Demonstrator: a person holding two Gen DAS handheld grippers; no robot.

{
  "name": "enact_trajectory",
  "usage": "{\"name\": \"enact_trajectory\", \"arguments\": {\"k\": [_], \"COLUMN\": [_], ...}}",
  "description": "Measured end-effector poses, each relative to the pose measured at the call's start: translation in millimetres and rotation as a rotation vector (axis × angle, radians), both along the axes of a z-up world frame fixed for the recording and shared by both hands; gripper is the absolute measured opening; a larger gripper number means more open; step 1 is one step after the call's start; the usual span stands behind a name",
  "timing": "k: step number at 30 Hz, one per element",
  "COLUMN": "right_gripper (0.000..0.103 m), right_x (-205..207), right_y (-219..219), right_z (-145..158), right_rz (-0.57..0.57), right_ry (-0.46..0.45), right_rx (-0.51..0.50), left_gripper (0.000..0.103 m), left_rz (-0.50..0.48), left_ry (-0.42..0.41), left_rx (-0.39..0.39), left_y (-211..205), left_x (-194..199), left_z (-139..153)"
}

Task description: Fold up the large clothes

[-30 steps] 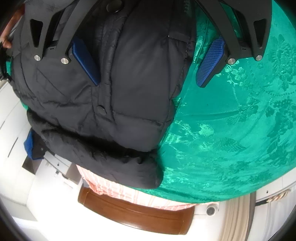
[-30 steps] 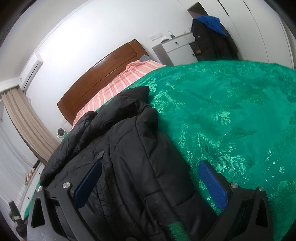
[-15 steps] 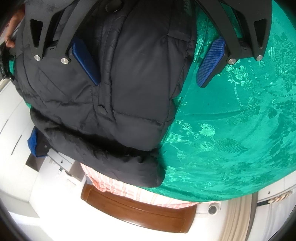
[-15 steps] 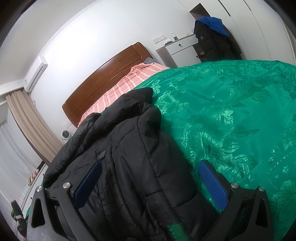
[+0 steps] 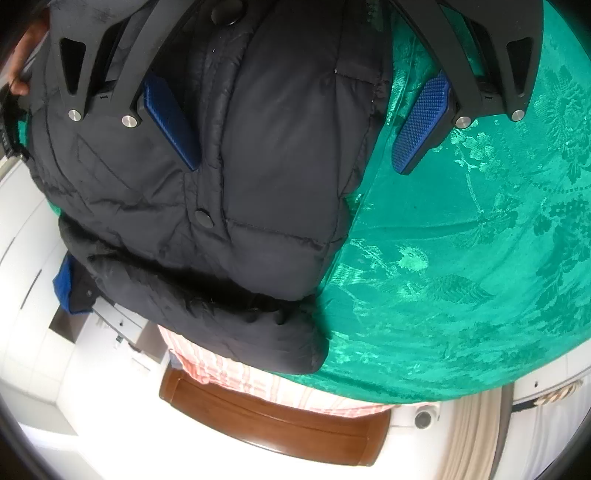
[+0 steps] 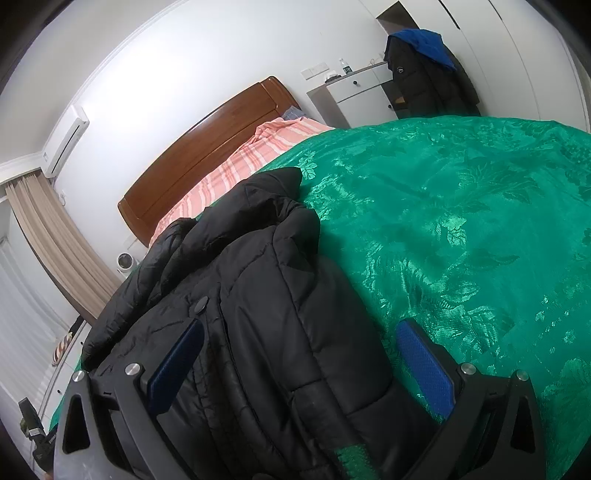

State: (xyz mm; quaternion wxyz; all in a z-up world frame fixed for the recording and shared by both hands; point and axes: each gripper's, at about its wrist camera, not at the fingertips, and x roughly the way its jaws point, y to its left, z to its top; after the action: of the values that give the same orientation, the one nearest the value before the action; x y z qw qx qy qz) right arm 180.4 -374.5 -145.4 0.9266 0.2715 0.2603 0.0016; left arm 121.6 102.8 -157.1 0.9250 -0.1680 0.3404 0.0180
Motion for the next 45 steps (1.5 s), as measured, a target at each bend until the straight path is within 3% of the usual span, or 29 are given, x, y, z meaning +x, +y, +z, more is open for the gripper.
{"name": "enact_trajectory", "arguments": {"k": [45], "right_gripper": [0.103], "right_x": [1.3], "right_y": [-1.2], "right_z": [-3.9], "right_rz": [0.002], "right_ry": [0.019], "right_rx": [-0.003], "left_gripper": [0.103], "left_rz": [0.027], "left_ry": [0.035], "left_rx": [0.038], "left_y": [-5.7], "left_x": [-2.4], "left_z": [1.8]}}
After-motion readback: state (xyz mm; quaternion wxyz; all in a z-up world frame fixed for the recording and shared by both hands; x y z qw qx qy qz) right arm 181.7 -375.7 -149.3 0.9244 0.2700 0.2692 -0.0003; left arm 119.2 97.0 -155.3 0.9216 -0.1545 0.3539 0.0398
